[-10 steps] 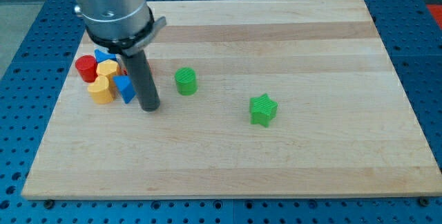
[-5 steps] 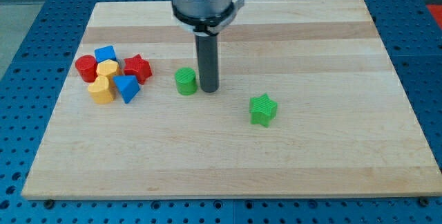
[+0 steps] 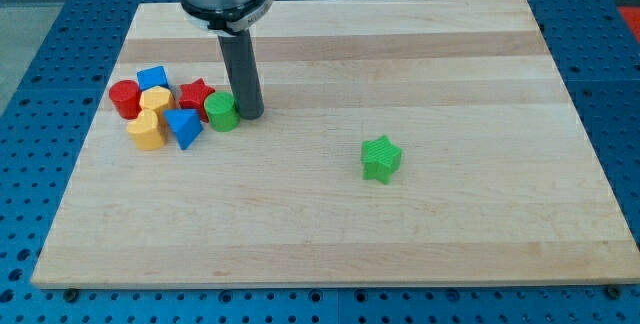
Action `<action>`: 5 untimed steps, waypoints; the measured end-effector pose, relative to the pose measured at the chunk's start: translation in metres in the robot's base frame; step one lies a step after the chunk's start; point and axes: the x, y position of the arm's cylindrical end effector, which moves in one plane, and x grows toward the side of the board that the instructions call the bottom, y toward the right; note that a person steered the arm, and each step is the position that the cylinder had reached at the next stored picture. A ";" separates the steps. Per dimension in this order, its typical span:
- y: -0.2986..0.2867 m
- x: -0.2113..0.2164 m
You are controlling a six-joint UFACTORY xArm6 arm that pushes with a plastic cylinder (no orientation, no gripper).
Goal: Push the green circle into the red star
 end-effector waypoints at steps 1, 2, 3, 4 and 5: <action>-0.003 0.000; 0.023 0.001; 0.082 0.007; 0.141 0.018; 0.191 0.031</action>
